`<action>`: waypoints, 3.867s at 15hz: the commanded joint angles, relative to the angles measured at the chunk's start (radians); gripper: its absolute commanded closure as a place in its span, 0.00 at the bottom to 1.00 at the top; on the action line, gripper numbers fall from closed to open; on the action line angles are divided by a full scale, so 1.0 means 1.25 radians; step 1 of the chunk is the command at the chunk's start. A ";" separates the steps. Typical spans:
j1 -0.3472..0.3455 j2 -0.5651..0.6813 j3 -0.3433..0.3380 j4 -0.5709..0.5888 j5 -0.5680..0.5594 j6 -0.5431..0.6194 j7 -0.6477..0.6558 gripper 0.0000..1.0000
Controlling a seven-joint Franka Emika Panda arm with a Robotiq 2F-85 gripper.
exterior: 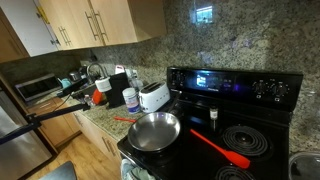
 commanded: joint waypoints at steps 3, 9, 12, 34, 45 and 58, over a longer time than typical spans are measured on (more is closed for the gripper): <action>0.069 0.037 -0.051 0.085 0.102 -0.086 -0.112 0.00; 0.068 0.043 -0.062 0.163 0.100 -0.316 -0.152 0.00; 0.069 0.050 -0.067 0.197 0.105 -0.387 -0.167 0.00; 0.061 0.259 -0.093 0.380 0.242 -0.466 -0.265 0.26; 0.033 0.294 -0.137 0.470 0.274 -0.521 -0.242 0.86; 0.039 0.362 -0.133 0.550 0.239 -0.531 -0.268 1.00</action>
